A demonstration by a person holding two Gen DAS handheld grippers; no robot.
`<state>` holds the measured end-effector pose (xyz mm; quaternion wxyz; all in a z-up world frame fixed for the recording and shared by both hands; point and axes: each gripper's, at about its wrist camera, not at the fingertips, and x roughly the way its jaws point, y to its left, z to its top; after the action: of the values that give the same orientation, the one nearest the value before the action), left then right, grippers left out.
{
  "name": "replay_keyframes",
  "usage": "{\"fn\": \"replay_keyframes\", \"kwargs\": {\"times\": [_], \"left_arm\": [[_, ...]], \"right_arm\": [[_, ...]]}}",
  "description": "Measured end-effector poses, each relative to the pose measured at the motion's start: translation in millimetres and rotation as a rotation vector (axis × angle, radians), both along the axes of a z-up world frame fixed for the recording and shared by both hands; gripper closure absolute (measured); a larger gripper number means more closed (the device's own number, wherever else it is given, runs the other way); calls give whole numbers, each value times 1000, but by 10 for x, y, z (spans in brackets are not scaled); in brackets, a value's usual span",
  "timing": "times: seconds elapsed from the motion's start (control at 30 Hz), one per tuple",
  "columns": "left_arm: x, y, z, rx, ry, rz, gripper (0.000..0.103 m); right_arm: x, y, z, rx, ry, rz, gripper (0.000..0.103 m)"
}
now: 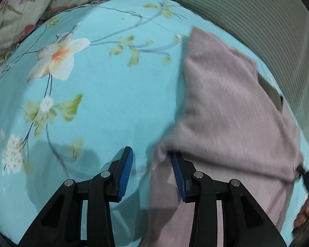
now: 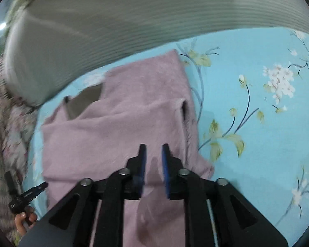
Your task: Fold small clothes
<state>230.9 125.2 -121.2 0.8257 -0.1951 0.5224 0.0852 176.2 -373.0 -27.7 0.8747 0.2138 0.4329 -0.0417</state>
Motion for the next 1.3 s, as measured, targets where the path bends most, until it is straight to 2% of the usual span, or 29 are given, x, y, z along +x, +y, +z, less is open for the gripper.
{"fn": "replay_keyframes", "kwargs": {"times": [0.03,0.07,0.13,0.3,0.4,0.47,0.53,0.7,0.87,0.97,1.03,1.2,1.23,1.27,1.3], "left_arm": [[-85,-47,15,-4,6,-29,59],[-189,-100,28,-9,14,-57,57],[-429,-228,36,-4,39,-117,50],[-1124,-607,-88,42,162,-275,50],[-1451,-790,-74,123,190,-348,50],[-1654,-820,-68,154,211,-380,49],[-1836,-763,-73,144,225,-389,49],[-2207,-501,-47,33,213,-405,50],[-2335,-322,-35,-104,176,-406,49],[-2382,-275,-57,-203,159,-421,43],[-2444,-271,-119,-261,162,-447,41],[-2434,-442,-208,-314,169,-496,39],[-2426,-447,-217,-334,171,-500,39],[-2417,-452,-231,-352,171,-503,39],[-2407,-472,-241,-364,169,-507,42]], "right_arm": [[-89,26,40,4,-5,24,65],[-171,51,80,4,-8,42,61],[-390,166,106,6,-10,91,61],[-932,515,44,-13,28,185,60],[-1213,693,2,-54,61,223,60],[-1520,689,-13,-48,92,237,57],[-1761,635,-58,-44,119,228,56],[-2304,312,-160,-50,191,150,55],[-2644,120,-368,69,272,180,55],[-2716,157,-584,162,316,231,55],[-2735,218,-673,205,307,258,55],[-2685,235,-726,297,234,262,53],[-2670,230,-743,312,227,265,59],[-2647,240,-746,317,227,272,78],[-2637,239,-761,322,236,278,90]]}}
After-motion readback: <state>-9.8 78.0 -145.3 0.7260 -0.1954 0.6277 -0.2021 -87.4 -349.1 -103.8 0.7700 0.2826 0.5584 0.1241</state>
